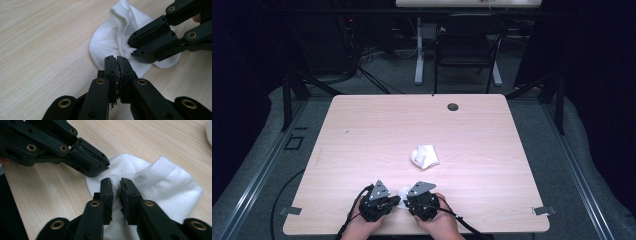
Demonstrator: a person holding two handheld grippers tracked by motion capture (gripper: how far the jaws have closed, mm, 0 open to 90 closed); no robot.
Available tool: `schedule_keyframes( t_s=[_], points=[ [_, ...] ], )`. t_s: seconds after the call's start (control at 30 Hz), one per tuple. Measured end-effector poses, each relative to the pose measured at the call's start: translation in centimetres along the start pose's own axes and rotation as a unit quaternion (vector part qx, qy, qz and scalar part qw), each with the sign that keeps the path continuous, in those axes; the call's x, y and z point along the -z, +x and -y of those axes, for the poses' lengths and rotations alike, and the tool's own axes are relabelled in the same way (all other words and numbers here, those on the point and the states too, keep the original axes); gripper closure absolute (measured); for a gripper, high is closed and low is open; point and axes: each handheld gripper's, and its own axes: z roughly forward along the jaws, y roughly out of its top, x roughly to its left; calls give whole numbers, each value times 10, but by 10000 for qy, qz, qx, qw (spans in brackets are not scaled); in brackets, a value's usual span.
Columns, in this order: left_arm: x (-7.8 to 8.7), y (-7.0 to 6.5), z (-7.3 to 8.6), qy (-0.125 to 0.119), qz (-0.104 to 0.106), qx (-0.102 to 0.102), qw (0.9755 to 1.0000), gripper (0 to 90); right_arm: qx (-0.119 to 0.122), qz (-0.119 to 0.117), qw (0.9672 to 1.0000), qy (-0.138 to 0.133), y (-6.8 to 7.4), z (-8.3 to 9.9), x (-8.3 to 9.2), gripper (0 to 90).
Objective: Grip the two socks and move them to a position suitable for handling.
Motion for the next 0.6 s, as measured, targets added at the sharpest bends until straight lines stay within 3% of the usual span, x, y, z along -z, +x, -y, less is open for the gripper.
schedule_keyframes(
  t_s=[0.23,0.6],
  points=[
    [0,0,0,5,6,1,10000,877,-75,-25,9999,-80,-2,-1,4,861],
    [1,-1,0,11,-13,33,10000,876,-289,113,9987,-416,-17,0,42,868]
  ],
)
